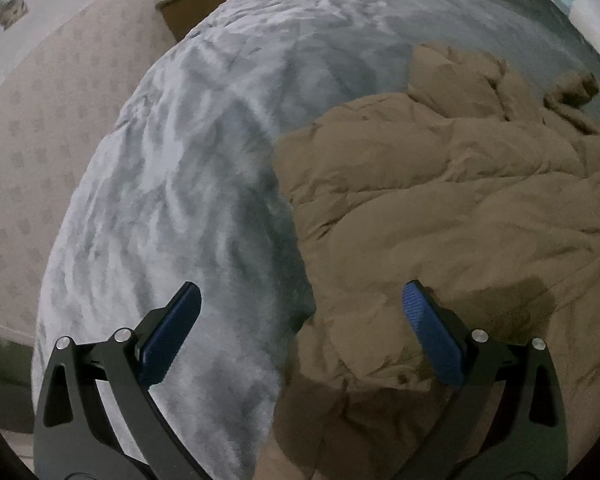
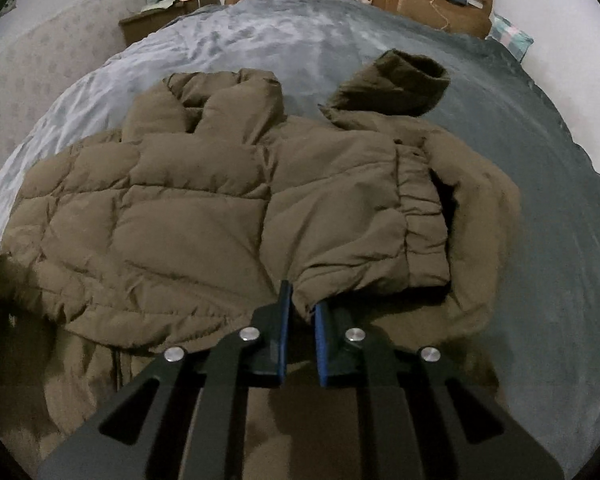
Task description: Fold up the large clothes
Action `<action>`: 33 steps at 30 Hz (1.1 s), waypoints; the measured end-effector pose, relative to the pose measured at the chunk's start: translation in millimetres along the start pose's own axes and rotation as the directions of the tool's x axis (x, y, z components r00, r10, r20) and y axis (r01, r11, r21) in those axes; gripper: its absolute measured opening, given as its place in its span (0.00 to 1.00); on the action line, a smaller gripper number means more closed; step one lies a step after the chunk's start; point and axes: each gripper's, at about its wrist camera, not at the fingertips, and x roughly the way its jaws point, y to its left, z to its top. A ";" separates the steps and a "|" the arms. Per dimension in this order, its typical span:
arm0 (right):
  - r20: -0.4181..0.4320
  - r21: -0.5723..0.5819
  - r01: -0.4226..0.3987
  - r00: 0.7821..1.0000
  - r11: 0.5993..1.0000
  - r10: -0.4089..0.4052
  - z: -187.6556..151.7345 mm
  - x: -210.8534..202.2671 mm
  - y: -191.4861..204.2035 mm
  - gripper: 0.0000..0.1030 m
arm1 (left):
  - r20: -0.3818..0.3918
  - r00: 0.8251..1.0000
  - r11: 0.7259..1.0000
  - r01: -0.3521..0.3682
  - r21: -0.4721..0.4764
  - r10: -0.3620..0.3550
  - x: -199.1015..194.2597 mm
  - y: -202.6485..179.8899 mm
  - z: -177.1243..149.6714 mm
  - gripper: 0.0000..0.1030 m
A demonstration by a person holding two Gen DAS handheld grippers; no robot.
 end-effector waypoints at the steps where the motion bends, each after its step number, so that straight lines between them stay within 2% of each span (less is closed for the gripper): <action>1: -0.011 0.003 -0.003 1.000 1.000 0.003 -0.3 2.7 -2.4 0.11 | 0.000 1.000 1.000 -0.002 0.004 0.002 -1.1 0.6 -1.9 0.97; 6: -0.040 -0.016 -0.064 0.997 0.998 0.064 -1.9 7.1 -3.9 0.19 | -0.023 1.000 1.000 0.020 -0.006 -0.020 0.9 1.0 0.7 0.97; 10: -0.039 -0.050 -0.099 0.994 0.994 0.098 0.8 -9.6 -4.4 0.35 | 0.000 1.000 1.000 0.017 0.018 -0.017 -9.8 -6.6 1.0 0.97; 13: -0.013 -0.051 -0.137 0.991 0.989 0.137 4.0 -29.6 -12.3 0.42 | 0.015 1.000 1.000 0.020 0.024 -0.020 -12.2 -11.3 7.6 0.97; 16: 0.018 -0.045 -0.132 0.991 0.990 0.133 11.7 -46.2 -24.7 0.42 | 0.023 1.000 0.999 0.015 0.028 -0.016 -19.0 -9.5 2.7 0.97; 19: 0.030 -0.022 -0.119 0.992 0.993 0.119 22.1 -49.2 -38.6 0.42 | 0.009 1.000 1.000 0.030 0.010 -0.030 -9.6 -11.1 5.1 0.97; 23: 0.001 -0.027 -0.114 0.993 0.993 0.114 36.2 -22.0 -40.2 0.42 | -0.018 0.999 0.999 0.044 -0.004 -0.044 -3.4 -14.5 0.3 0.97; 26: -0.057 -0.060 -0.087 0.995 0.994 0.083 39.5 11.0 -31.2 0.42 | -0.051 0.998 0.999 0.037 0.000 -0.037 7.7 -18.2 1.3 0.97; 29: -0.109 -0.081 -0.042 0.993 0.996 0.033 35.1 38.6 -28.2 0.42 | -0.050 0.998 0.999 0.035 0.010 -0.035 9.4 -22.2 2.6 0.97; 33: -0.126 -0.069 -0.054 0.991 0.996 0.045 30.4 51.2 -31.2 0.42 | -0.044 0.999 0.999 0.030 0.019 -0.029 5.2 -21.3 3.4 0.97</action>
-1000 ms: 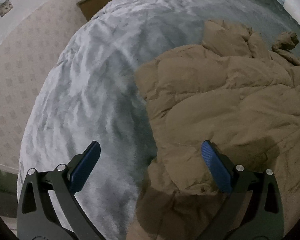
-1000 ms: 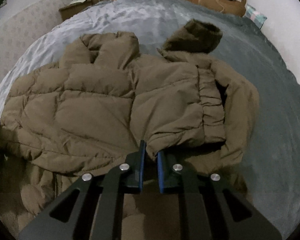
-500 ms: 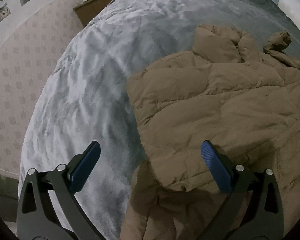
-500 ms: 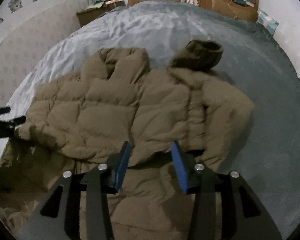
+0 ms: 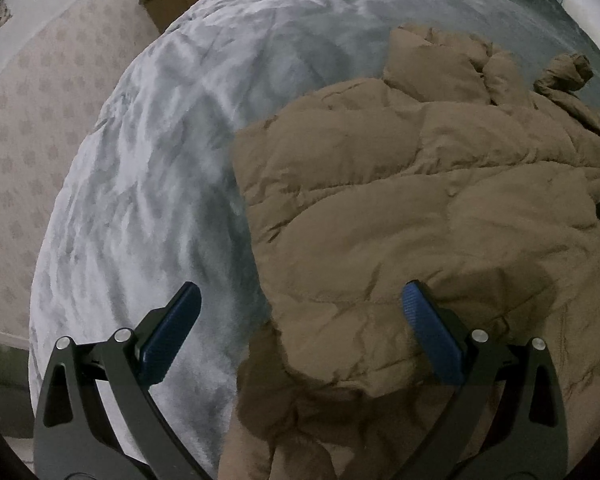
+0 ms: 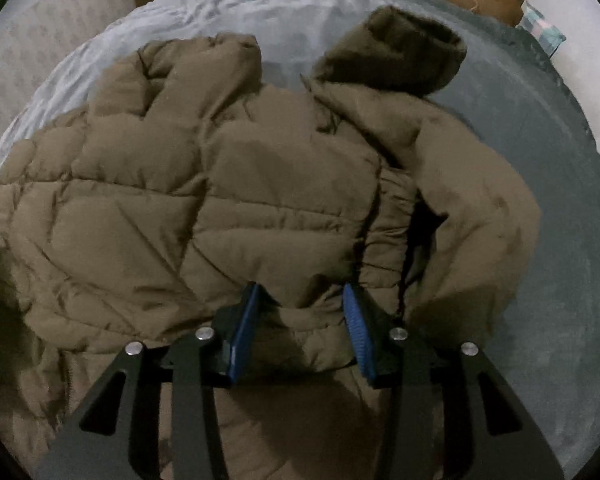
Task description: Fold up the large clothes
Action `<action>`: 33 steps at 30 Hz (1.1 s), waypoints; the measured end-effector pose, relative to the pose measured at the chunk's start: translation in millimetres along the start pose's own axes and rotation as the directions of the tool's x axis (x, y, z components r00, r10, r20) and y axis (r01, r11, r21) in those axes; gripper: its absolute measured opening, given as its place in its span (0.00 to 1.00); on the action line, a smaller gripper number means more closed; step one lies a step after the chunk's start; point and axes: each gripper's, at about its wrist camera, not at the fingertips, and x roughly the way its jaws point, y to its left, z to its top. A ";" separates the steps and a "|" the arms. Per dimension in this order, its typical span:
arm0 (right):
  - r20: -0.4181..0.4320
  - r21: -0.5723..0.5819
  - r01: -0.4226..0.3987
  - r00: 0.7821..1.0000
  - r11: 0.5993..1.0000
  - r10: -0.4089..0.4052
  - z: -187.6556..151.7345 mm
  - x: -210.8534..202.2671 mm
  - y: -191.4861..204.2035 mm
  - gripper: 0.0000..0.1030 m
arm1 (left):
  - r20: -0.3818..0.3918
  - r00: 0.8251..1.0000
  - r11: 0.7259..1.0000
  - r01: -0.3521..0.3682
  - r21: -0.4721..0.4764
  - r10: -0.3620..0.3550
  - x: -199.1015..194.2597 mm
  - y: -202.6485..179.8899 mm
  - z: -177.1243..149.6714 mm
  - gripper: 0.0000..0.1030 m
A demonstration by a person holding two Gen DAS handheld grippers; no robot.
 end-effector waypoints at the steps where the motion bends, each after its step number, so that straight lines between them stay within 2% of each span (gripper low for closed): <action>1: -0.001 0.000 -0.001 1.000 1.000 0.001 1.5 -1.8 0.2 0.42 | 0.002 1.000 1.000 -0.002 0.003 0.002 -0.9 -0.3 0.4 0.97; 7: 0.081 -0.024 -0.006 0.997 1.000 0.008 28.5 -41.6 0.0 0.44 | 0.027 1.000 1.000 -0.005 -0.004 0.006 -4.9 -4.6 13.2 0.97; 11: 0.114 -0.016 0.057 0.992 0.998 -0.055 63.0 -51.1 -7.4 0.51 | 0.029 1.000 1.000 0.004 -0.013 -0.003 -7.1 -2.9 25.9 0.97; 13: 0.115 -0.015 0.098 0.989 0.995 -0.096 79.9 -44.1 -13.1 0.59 | 0.026 1.000 1.000 0.004 -0.013 -0.004 -5.3 -4.5 30.6 0.97; 18: 0.040 -0.043 0.162 0.986 0.986 -0.161 113.4 -2.4 -17.7 0.59 | 0.021 1.000 1.000 -0.010 0.008 0.010 -0.9 -14.2 41.4 0.97; 24: -0.039 -0.021 0.206 0.978 0.978 -0.207 125.0 38.8 -27.3 0.59 | 0.012 1.000 1.000 0.004 -0.010 -0.004 -0.9 -6.4 36.8 0.97; 27: -0.039 -0.021 0.217 0.975 0.976 -0.217 122.9 46.5 -34.2 0.44 | 0.007 1.000 1.000 -0.007 -0.009 0.007 0.0 -4.4 35.5 0.97; 29: -0.028 0.020 0.188 0.982 0.982 -0.187 123.2 41.3 -42.8 0.25 | 0.001 1.000 1.000 -0.018 -0.009 0.018 -2.8 -3.0 32.5 0.97; 31: 0.009 0.074 0.142 0.990 0.987 -0.143 120.5 26.8 -59.1 0.19 | -0.004 1.000 1.000 -0.022 -0.016 0.022 -2.5 -2.7 32.8 0.97; 33: 0.055 0.096 0.116 0.991 0.989 -0.121 118.0 8.0 -71.9 0.17 | -0.002 1.000 1.000 -0.020 -0.022 0.020 -5.5 -1.4 32.6 0.97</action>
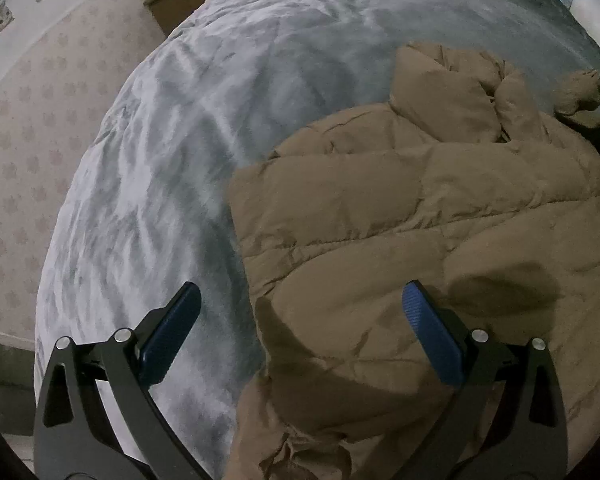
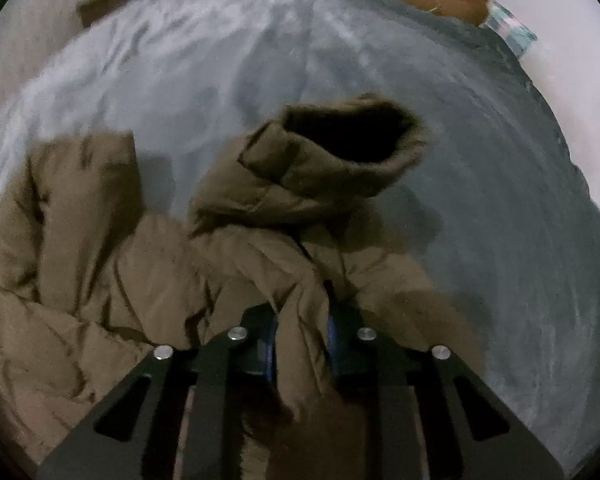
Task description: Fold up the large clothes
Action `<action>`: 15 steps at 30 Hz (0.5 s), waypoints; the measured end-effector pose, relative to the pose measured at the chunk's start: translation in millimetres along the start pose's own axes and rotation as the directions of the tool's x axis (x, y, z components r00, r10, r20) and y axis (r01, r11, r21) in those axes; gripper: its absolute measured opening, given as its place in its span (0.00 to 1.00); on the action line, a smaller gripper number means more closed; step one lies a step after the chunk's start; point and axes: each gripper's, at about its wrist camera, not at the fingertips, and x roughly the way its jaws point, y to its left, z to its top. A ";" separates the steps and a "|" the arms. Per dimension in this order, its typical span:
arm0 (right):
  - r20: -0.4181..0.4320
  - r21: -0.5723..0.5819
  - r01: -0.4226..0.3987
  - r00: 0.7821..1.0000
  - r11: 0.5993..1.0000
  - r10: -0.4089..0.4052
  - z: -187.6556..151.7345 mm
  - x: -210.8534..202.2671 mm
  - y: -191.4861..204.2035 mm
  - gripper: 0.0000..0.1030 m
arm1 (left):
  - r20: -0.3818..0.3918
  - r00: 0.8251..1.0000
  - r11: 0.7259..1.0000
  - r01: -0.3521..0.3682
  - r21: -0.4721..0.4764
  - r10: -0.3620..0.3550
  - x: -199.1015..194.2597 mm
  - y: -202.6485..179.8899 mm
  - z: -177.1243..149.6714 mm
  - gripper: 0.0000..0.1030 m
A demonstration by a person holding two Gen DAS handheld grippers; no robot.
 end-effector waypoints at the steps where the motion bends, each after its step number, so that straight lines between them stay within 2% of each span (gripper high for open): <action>1: 0.029 -0.001 0.003 1.000 1.000 -0.003 -0.7 -11.3 -6.6 0.17 | 0.006 1.000 1.000 -0.004 0.000 0.004 -3.4 0.9 -0.3 0.97; 3: 0.080 0.007 -0.004 0.997 1.000 0.004 -5.0 -34.2 -19.2 0.16 | 0.018 1.000 1.000 -0.015 0.001 0.015 -9.1 2.7 -1.3 0.97; 8: 0.143 0.010 -0.136 0.981 0.991 0.133 -22.0 -79.7 -29.9 0.16 | 0.032 0.999 1.000 -0.009 -0.028 0.010 -23.5 9.0 -8.2 0.97; 15: 0.144 -0.066 -0.244 0.957 0.967 0.251 -79.5 -118.4 6.8 0.16 | 0.036 0.999 0.999 -0.006 -0.051 0.008 -41.5 18.6 -31.0 0.97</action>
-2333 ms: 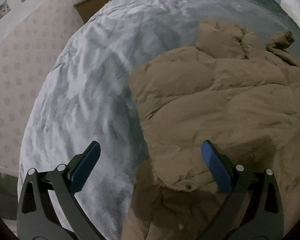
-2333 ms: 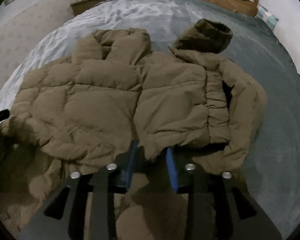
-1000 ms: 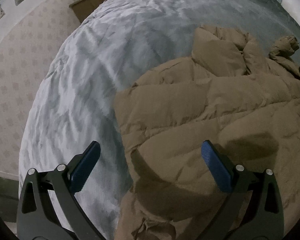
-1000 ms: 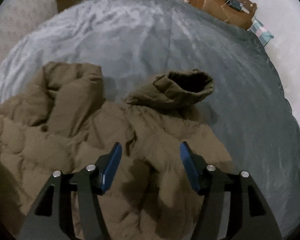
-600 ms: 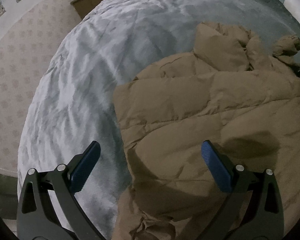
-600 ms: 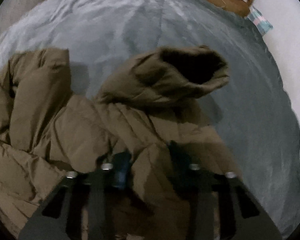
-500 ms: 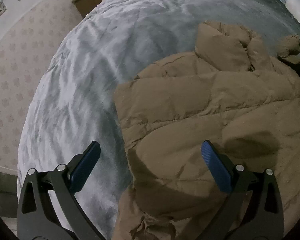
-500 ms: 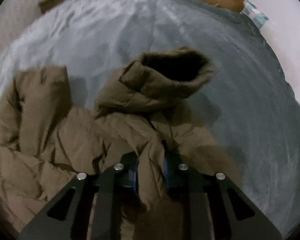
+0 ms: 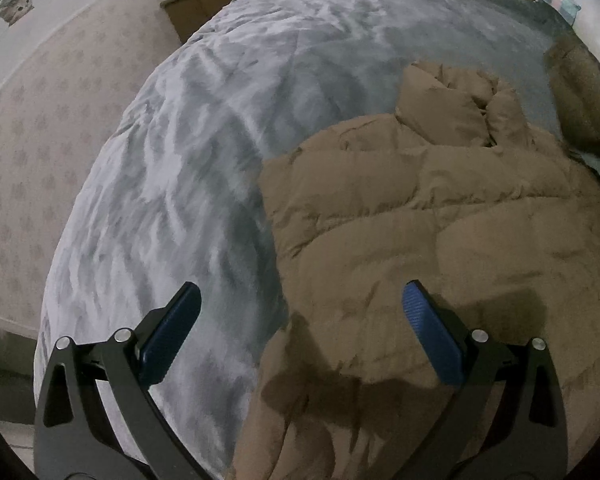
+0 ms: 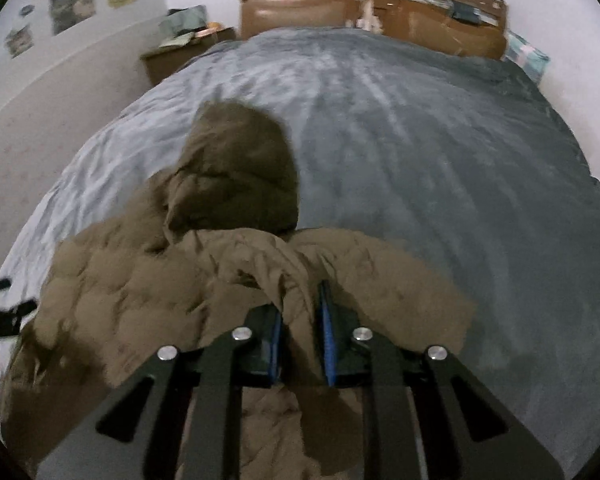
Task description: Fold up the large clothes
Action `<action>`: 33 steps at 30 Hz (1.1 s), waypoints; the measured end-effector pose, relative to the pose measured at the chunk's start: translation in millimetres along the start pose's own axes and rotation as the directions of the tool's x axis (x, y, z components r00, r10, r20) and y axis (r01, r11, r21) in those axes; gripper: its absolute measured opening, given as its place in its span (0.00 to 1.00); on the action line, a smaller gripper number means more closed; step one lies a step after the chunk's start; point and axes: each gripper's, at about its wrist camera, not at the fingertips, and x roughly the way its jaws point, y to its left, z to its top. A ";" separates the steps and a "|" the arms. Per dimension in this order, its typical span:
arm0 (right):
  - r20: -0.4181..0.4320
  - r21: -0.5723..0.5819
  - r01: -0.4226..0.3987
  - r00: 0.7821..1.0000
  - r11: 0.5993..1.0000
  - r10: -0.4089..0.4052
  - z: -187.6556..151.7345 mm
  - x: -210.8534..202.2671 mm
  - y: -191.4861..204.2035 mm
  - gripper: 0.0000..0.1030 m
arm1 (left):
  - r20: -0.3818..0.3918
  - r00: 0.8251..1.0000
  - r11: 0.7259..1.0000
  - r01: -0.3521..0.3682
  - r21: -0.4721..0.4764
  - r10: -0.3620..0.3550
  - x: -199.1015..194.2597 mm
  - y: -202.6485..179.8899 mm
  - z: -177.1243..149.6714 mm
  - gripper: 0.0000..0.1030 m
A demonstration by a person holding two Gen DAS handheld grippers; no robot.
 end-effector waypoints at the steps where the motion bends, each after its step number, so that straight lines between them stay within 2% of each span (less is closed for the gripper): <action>1: -0.004 -0.009 -0.015 1.000 1.000 0.015 -7.1 -4.3 7.7 0.16 | -0.003 1.000 1.000 -0.001 -0.007 0.001 -3.1 3.1 -4.2 0.97; 4: -0.017 -0.071 -0.038 0.999 0.997 0.037 -30.6 -9.2 36.4 0.16 | -0.006 1.000 1.000 0.002 -0.013 -0.002 -6.1 4.3 -9.2 0.97; 6: -0.059 -0.114 -0.031 0.998 0.993 0.025 -48.3 0.2 53.8 0.16 | 0.003 1.000 1.000 -0.005 -0.010 0.005 -10.5 6.9 -13.5 0.97; 9: -0.150 -0.153 0.015 0.988 0.988 -0.038 -71.5 29.4 62.4 0.16 | 0.000 1.000 1.000 -0.009 -0.005 0.009 -11.1 7.8 -16.9 0.97; 13: -0.193 -0.168 0.045 0.978 0.985 -0.078 -86.6 45.6 59.3 0.19 | 0.003 1.000 0.999 -0.031 0.010 0.031 -19.1 13.8 -25.2 0.97; 16: -0.213 -0.163 0.049 0.973 0.985 -0.084 -84.2 49.2 56.1 0.21 | -0.008 0.999 0.999 -0.042 0.017 0.042 -18.7 16.6 -28.8 0.97; 18: -0.215 -0.145 0.041 0.974 0.989 -0.072 -82.4 40.2 55.6 0.28 | -0.013 0.999 0.999 -0.043 0.021 0.043 -18.8 18.2 -31.5 0.97; 20: -0.203 -0.140 0.032 0.977 0.990 -0.061 -72.7 36.1 58.8 0.44 | -0.020 0.999 0.999 -0.034 0.029 0.035 -19.8 19.3 -33.3 0.97; 25: -0.156 -0.150 0.062 0.984 0.987 -0.086 -60.3 4.5 60.9 0.44 | -0.003 1.000 0.999 -0.024 0.039 0.025 -28.4 22.8 -32.7 0.97; 30: -0.111 -0.090 0.100 0.988 0.991 -0.110 -41.3 -15.2 46.9 0.45 | 0.016 1.000 0.999 -0.025 0.034 0.024 -42.0 27.3 -31.9 0.97; 31: -0.110 -0.082 0.102 0.988 0.991 -0.111 -40.0 -16.5 43.2 0.47 | 0.017 1.000 0.999 -0.020 0.032 0.019 -44.0 28.3 -32.0 0.97; 33: -0.108 -0.073 0.109 0.987 0.991 -0.116 -38.6 -15.3 40.9 0.59 | 0.016 1.000 0.999 -0.019 0.030 0.019 -43.9 28.2 -31.4 0.97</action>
